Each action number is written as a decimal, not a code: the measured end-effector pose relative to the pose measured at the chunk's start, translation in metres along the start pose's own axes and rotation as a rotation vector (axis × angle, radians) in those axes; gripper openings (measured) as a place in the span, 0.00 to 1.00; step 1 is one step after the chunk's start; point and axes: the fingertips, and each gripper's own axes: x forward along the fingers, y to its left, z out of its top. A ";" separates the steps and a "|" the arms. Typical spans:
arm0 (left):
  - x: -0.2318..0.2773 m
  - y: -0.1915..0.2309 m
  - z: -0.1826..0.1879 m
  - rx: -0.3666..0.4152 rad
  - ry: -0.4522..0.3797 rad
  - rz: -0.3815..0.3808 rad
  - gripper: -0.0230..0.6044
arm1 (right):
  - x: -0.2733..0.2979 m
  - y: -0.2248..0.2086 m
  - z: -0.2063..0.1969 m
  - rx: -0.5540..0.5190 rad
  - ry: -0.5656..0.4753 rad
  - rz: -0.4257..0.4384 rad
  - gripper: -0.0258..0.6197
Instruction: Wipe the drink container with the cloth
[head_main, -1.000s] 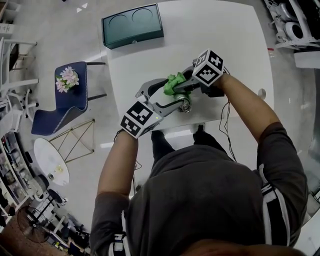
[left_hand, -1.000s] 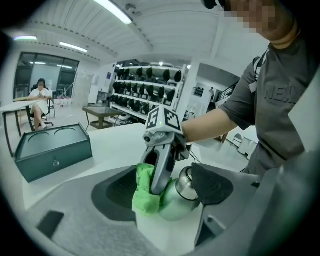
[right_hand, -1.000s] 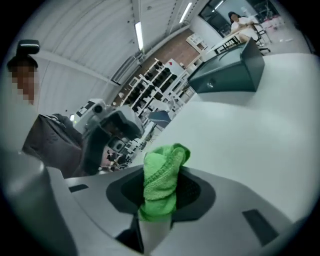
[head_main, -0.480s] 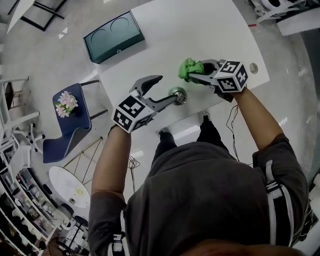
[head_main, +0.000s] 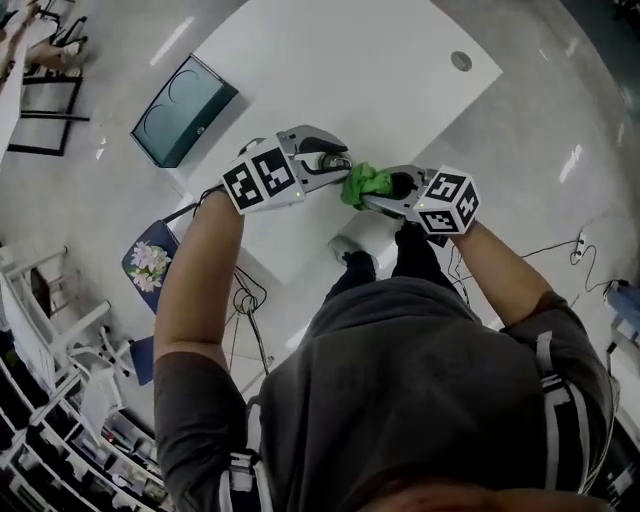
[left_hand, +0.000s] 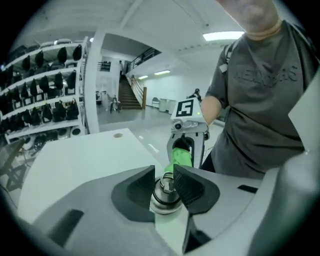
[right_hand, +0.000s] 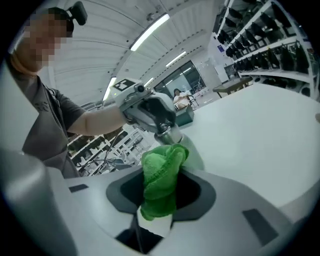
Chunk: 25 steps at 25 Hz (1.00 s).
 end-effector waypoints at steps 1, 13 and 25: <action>0.002 -0.001 0.002 -0.025 -0.008 -0.014 0.20 | 0.008 0.006 0.000 -0.002 -0.005 0.006 0.22; -0.013 0.049 0.008 -0.509 -0.276 0.375 0.16 | 0.038 -0.040 -0.021 0.034 0.041 -0.241 0.22; -0.020 0.082 -0.014 -0.738 -0.327 0.432 0.16 | 0.017 0.002 0.047 -0.494 -0.057 -0.418 0.22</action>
